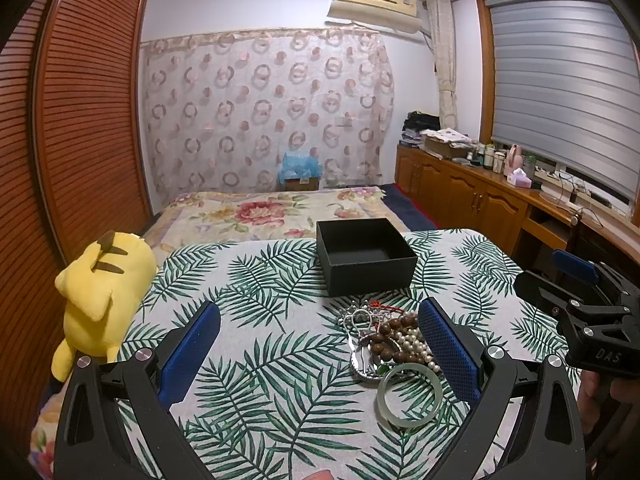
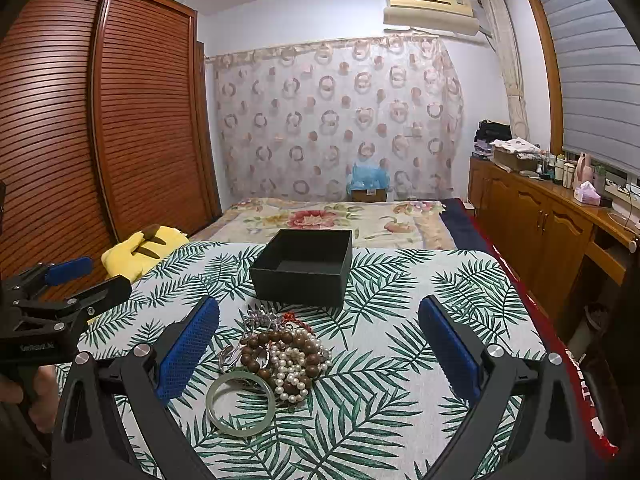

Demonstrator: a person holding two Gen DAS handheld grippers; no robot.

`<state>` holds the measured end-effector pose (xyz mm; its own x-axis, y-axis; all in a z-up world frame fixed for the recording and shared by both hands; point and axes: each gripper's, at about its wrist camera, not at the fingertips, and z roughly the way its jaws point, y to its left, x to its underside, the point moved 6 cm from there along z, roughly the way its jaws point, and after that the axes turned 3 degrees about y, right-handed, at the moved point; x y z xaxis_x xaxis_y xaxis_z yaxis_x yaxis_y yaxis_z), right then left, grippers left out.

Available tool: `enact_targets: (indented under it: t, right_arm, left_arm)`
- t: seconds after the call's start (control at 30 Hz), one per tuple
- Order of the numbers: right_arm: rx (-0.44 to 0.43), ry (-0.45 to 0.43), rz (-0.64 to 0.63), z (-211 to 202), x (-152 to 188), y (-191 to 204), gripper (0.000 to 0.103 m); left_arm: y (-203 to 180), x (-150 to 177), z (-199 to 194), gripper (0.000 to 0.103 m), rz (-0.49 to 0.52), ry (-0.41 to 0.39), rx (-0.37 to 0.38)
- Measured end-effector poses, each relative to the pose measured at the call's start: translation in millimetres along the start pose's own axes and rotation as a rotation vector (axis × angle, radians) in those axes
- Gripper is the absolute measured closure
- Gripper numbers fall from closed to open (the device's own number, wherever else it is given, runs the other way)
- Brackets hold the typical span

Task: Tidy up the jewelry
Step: 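Grasp the pale jade bangle with the left tool and lift it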

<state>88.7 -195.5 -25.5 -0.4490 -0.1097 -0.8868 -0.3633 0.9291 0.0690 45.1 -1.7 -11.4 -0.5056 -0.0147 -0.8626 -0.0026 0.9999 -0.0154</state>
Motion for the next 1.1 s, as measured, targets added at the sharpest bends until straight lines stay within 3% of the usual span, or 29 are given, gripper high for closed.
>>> enact_targets:
  t: [0.4, 0.8, 1.1]
  right_arm:
    - [-0.022, 0.018, 0.002, 1, 0, 3, 0.003]
    - [-0.055, 0.098, -0.003, 20, 33, -16, 0.003]
    - [-0.083, 0.181, -0.035, 45, 57, -27, 0.018]
  left_arm:
    - [-5, 3, 6, 0.008, 0.008, 0.042, 0.013]
    - [-11, 33, 36, 0.008, 0.036, 0.133, 0.056]
    - [-24, 57, 61, 0.008, 0.072, 0.229, 0.109]
